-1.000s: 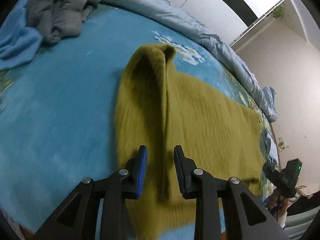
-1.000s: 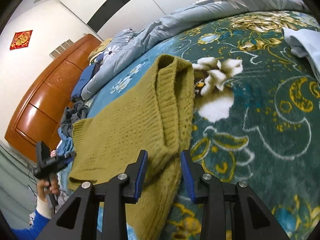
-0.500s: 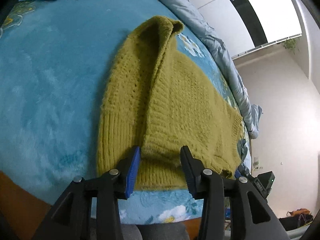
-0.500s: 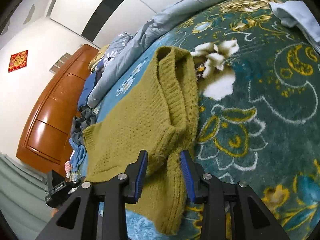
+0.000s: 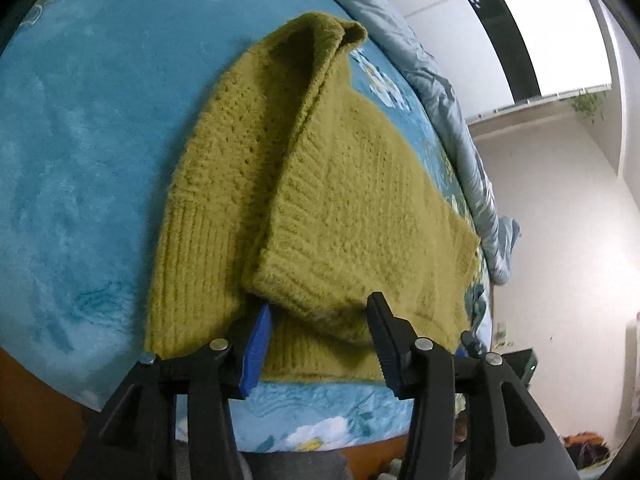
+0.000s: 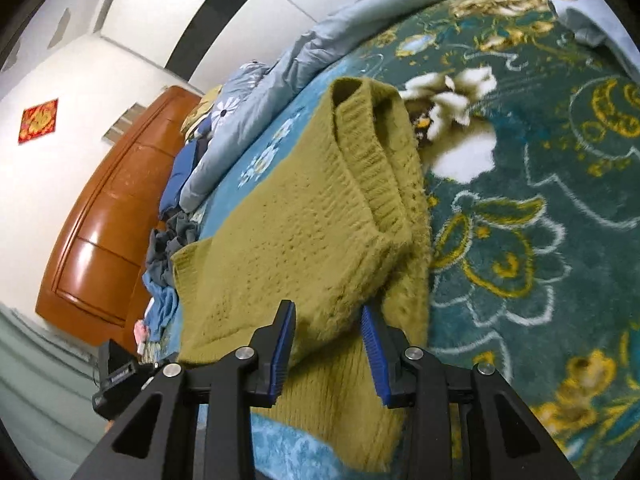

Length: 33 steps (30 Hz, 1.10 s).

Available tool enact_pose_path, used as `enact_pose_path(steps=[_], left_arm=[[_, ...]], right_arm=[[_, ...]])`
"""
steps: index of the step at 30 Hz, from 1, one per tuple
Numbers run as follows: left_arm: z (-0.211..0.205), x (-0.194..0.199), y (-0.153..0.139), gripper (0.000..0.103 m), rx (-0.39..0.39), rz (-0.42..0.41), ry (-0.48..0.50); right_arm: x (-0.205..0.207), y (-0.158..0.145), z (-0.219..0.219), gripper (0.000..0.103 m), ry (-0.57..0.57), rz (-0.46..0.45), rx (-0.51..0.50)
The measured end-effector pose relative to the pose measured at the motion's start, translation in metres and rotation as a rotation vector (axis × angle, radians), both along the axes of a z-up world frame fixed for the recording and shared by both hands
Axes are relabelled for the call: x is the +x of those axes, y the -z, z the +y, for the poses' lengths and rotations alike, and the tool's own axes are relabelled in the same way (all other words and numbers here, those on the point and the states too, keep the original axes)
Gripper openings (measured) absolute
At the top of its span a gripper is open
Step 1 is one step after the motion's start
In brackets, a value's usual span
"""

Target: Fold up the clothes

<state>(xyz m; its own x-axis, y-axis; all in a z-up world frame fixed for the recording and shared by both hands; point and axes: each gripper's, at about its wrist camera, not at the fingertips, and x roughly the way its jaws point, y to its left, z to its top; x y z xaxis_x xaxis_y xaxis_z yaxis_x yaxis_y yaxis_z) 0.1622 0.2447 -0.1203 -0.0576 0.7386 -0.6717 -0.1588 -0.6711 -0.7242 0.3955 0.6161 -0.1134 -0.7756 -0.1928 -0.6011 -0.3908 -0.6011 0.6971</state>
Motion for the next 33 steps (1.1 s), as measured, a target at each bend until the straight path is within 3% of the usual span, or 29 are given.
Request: enact_pose_path(steps=[7, 8, 9, 10, 13, 16, 19, 26, 30, 33], left_arm=[[0.013, -0.003, 0.001, 0.049, 0.049, -0.025, -0.024], [0.012, -0.002, 0.001, 0.049, 0.042, -0.021, -0.027], [0.012, -0.001, 0.001, 0.048, 0.034, -0.016, -0.031], [0.012, 0.000, 0.001, 0.040, 0.027, -0.012, -0.034], [0.009, -0.002, 0.002, 0.013, -0.007, -0.004, -0.056], [0.007, -0.002, -0.002, 0.011, -0.032, 0.006, -0.050], [0.005, 0.003, -0.018, 0.011, -0.058, 0.073, -0.024], [-0.005, 0.009, -0.054, 0.010, -0.003, 0.207, -0.009], [-0.023, 0.009, -0.048, 0.010, -0.027, 0.253, -0.003], [-0.031, 0.004, -0.013, 0.010, -0.068, 0.182, 0.001]], right_arm=[[-0.006, -0.002, -0.003, 0.034, 0.037, 0.009, -0.014], [-0.005, -0.003, -0.004, 0.031, 0.041, 0.011, -0.011], [-0.005, -0.005, -0.004, 0.019, 0.043, 0.009, -0.007], [-0.004, -0.006, -0.005, 0.013, 0.046, 0.006, -0.003], [-0.006, -0.009, -0.007, 0.011, 0.043, -0.017, 0.020], [-0.008, -0.017, -0.010, 0.011, 0.038, -0.017, 0.041], [-0.010, -0.030, -0.013, 0.010, 0.029, -0.004, 0.066], [-0.004, -0.065, -0.024, 0.010, 0.002, 0.068, 0.121], [0.013, -0.063, -0.035, 0.010, -0.018, 0.080, 0.165], [0.018, -0.031, -0.036, 0.009, -0.019, 0.014, 0.121]])
